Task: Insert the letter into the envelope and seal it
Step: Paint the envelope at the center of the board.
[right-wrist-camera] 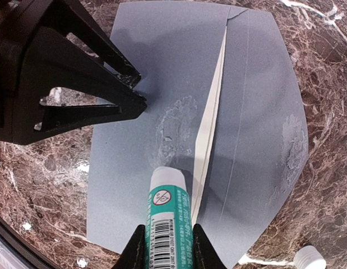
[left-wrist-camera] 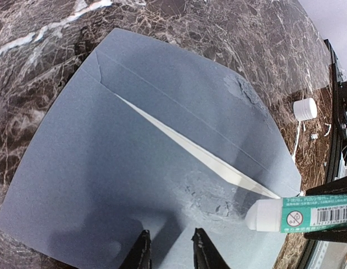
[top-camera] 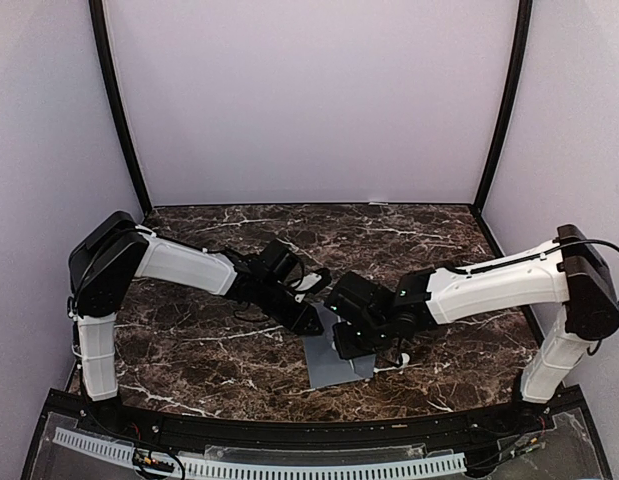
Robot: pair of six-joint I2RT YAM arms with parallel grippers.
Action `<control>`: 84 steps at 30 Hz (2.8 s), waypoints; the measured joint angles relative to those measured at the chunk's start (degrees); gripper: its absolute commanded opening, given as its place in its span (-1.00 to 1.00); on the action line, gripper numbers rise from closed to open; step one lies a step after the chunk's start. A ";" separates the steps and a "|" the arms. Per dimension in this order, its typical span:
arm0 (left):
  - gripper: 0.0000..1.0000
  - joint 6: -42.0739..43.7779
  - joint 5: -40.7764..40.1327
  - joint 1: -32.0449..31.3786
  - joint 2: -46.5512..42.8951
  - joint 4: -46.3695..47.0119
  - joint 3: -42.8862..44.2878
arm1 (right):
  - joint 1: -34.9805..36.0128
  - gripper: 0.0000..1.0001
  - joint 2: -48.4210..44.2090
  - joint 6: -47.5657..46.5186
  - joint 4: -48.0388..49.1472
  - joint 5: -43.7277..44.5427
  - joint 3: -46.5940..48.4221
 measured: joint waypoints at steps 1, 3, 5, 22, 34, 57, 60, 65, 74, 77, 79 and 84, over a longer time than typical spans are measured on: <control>-0.51 0.00 0.00 0.00 0.00 -0.04 0.02 | 0.00 -0.88 0.33 0.00 -0.02 0.11 0.04; -0.52 0.00 0.00 0.00 0.02 -0.17 0.11 | 0.00 -0.88 0.76 0.02 -0.50 0.37 0.04; -0.52 0.00 0.00 0.00 0.02 -0.31 0.20 | 0.00 -0.88 0.83 0.02 -0.79 0.68 0.04; -0.53 -0.02 0.50 0.07 0.07 -0.35 0.20 | 0.15 -0.90 4.28 0.04 -1.25 2.32 2.36; -0.55 0.00 0.63 0.09 0.13 -0.33 0.20 | 0.15 -0.90 5.60 0.61 -0.98 3.85 3.41; -0.56 -0.02 0.94 0.09 0.17 -0.33 0.20 | -0.94 -0.91 9.86 0.22 0.52 7.48 6.25; -0.56 -0.02 0.96 0.09 0.17 -0.33 0.20 | -1.05 -0.91 9.97 0.22 0.74 7.41 6.25; -0.56 -0.04 1.18 0.09 0.20 -0.33 0.20 | -1.05 -0.91 9.49 0.26 1.55 6.97 5.66; -0.39 -0.96 1.84 0.35 -2.01 -1.38 0.02 | -1.07 -0.89 -1.46 1.42 0.57 4.68 1.92; -0.10 -1.33 1.62 0.98 -6.01 -1.36 -0.76 | -1.09 -0.89 -5.33 1.57 0.02 4.50 1.62; 0.09 -1.14 0.74 1.79 -8.92 -1.25 -0.81 | -1.14 -0.89 -6.82 1.55 -0.63 4.42 1.51; 0.31 0.37 -3.78 3.52 -9.77 -3.37 2.51 | -1.88 -0.89 -7.23 1.22 -1.68 3.06 0.37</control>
